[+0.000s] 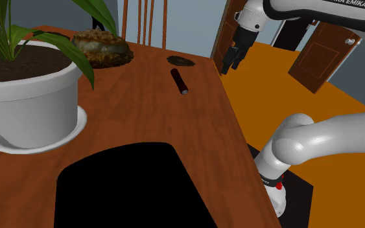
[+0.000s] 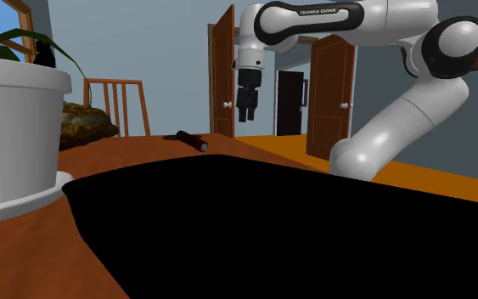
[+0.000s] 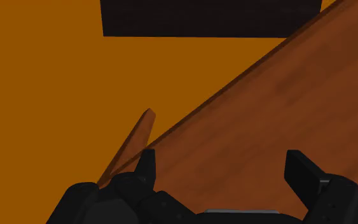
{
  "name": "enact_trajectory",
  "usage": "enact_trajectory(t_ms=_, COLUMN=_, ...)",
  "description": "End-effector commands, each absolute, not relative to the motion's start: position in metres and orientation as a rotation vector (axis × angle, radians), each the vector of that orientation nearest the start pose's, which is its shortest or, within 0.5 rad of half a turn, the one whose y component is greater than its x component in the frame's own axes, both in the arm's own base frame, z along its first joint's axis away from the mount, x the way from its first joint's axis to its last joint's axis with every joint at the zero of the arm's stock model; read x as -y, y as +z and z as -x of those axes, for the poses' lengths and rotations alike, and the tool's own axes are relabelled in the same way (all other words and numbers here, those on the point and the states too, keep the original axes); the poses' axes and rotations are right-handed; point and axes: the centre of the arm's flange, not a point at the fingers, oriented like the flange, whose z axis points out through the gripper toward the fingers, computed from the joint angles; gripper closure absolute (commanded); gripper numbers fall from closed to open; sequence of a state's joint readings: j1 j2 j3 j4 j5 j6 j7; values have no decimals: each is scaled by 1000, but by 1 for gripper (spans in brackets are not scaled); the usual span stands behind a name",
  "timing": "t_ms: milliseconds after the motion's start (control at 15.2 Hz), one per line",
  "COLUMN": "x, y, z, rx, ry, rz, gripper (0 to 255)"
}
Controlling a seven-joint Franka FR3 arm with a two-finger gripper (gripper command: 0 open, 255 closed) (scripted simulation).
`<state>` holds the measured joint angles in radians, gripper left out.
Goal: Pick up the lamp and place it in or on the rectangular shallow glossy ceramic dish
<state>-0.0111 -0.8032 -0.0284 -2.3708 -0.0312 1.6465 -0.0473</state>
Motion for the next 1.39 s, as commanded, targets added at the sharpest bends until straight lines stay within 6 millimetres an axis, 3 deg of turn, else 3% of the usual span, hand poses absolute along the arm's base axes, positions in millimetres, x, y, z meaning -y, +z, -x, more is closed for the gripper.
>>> enact_trajectory(t_ms=0, x=18, y=596, z=-309, rx=26, ry=-123, rz=3153, gripper=0)
enact_trajectory(t_ms=528, x=-94, y=592, z=-350, rx=-354, ry=-123, rz=3216, gripper=0)
enact_trajectory(t_ms=1056, x=-192, y=580, z=-417, rx=-749, ry=-120, rz=3231, gripper=0)
enact_trajectory(t_ms=1320, x=-194, y=563, z=-421, rx=-771, ry=-119, rz=3230, gripper=0)
